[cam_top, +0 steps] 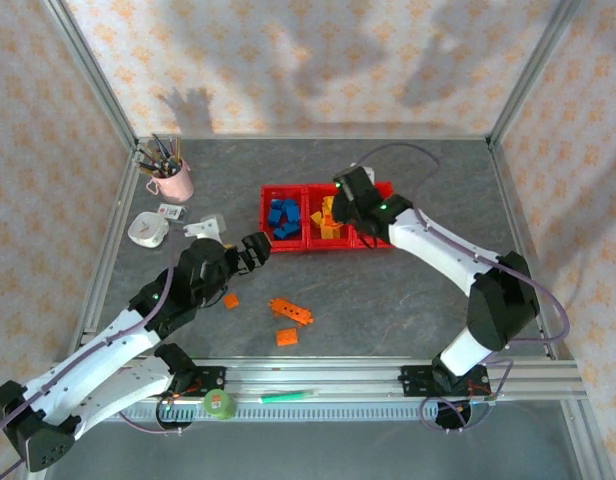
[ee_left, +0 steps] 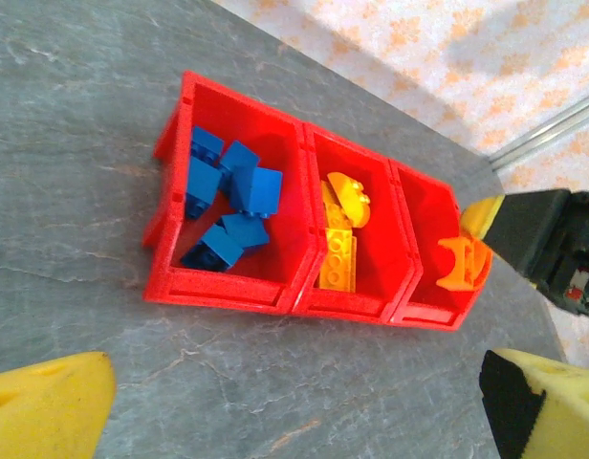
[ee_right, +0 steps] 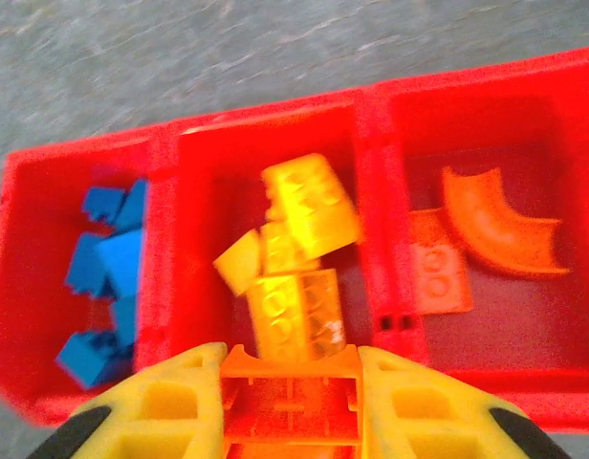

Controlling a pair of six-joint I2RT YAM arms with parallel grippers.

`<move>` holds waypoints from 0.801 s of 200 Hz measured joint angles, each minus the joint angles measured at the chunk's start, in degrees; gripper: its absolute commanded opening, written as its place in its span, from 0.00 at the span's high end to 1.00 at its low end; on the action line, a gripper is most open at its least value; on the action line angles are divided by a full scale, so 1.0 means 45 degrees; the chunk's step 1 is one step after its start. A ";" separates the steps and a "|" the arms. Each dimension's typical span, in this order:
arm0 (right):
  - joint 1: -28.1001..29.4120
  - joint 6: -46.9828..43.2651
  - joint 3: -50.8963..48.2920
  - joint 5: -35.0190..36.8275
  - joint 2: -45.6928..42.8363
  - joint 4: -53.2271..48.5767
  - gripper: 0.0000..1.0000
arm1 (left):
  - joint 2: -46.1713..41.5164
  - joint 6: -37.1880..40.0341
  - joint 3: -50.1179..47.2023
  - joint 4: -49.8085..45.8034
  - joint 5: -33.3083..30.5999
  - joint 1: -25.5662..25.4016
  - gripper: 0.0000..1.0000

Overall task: Sort the legos into containers by color
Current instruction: Place the lego in the container.

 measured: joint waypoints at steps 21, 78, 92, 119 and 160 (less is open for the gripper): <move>-0.1035 -0.0238 0.0005 0.0005 0.0034 0.0044 0.73 | 0.0539 0.0078 0.0024 0.0593 0.0277 0.0000 0.01; -0.2788 -0.0738 0.1234 0.0461 0.2030 0.0238 0.73 | 0.1622 0.0087 0.0141 0.1763 0.0763 0.0000 0.01; -0.2900 -0.0860 0.1535 0.0602 0.2628 0.0287 0.73 | 0.1807 0.0141 0.0189 0.1851 0.0923 0.0000 0.01; -0.3002 -0.1064 0.1807 0.0865 0.3444 0.0311 0.67 | 0.1909 0.0170 0.0189 0.2035 0.1049 0.0000 0.01; -0.2997 -0.1404 0.2055 0.1151 0.3915 0.0287 0.50 | 0.1909 0.0180 0.0189 0.2263 0.1205 0.0000 0.01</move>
